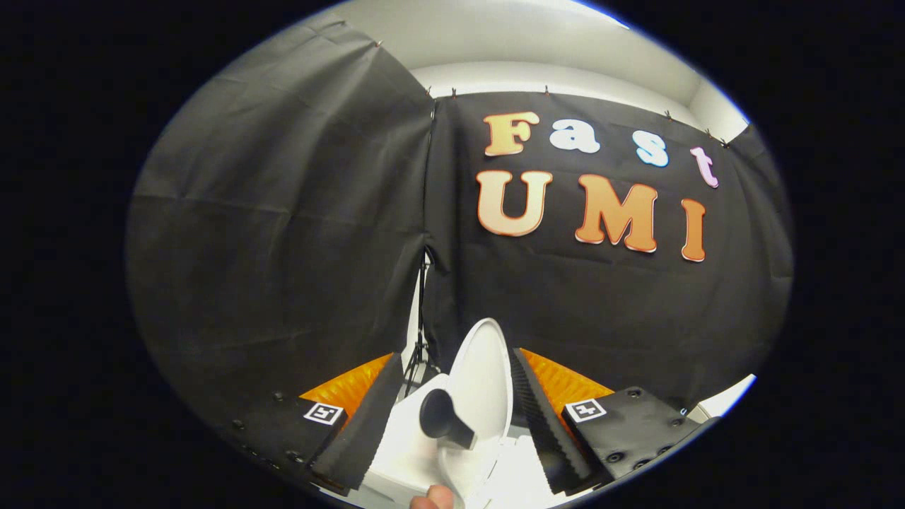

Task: Open the toilet lid.

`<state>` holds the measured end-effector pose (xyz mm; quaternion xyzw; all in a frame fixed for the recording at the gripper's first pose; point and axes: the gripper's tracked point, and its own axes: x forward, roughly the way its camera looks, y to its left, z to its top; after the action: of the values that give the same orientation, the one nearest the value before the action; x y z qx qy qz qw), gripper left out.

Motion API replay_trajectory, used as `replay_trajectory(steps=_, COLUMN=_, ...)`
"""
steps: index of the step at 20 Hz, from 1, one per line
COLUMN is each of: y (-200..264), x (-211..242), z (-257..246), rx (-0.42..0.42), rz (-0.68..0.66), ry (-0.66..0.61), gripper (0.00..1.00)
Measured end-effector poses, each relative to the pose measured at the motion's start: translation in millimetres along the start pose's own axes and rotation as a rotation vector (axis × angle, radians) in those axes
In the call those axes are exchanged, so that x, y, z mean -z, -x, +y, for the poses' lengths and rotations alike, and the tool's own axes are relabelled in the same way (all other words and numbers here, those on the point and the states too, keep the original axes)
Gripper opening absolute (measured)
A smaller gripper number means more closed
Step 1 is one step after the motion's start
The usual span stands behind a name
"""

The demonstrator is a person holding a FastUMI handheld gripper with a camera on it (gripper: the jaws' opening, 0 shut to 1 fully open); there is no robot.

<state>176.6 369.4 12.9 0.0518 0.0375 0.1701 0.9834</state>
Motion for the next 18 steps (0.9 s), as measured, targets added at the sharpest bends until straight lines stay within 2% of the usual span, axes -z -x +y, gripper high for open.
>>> replay_trajectory(steps=1, y=8.0, x=-11.3, z=-10.4, rx=0.0, rz=-0.026, ry=-0.003, gripper=0.98)
replay_trajectory(steps=4, y=27.9, x=-37.1, z=-54.3, rx=0.019, rz=-0.072, ry=-0.057, gripper=0.98)
replay_trajectory(steps=6, y=43.5, x=-44.4, z=-96.2, rx=0.073, rz=-0.076, ry=-0.072, gripper=0.98)
replay_trajectory(steps=9, y=78.3, x=-42.5, z=-152.6, rx=0.128, rz=-0.062, ry=-0.003, gripper=0.98)
replay_trajectory(steps=13, y=129.9, x=-15.2, z=-214.4, rx=0.165, rz=-0.044, ry=0.104, gripper=0.98)
replay_trajectory(steps=18, y=171.8, x=12.5, z=-278.5, rx=0.232, rz=-0.04, ry=-0.022, gripper=0.98)
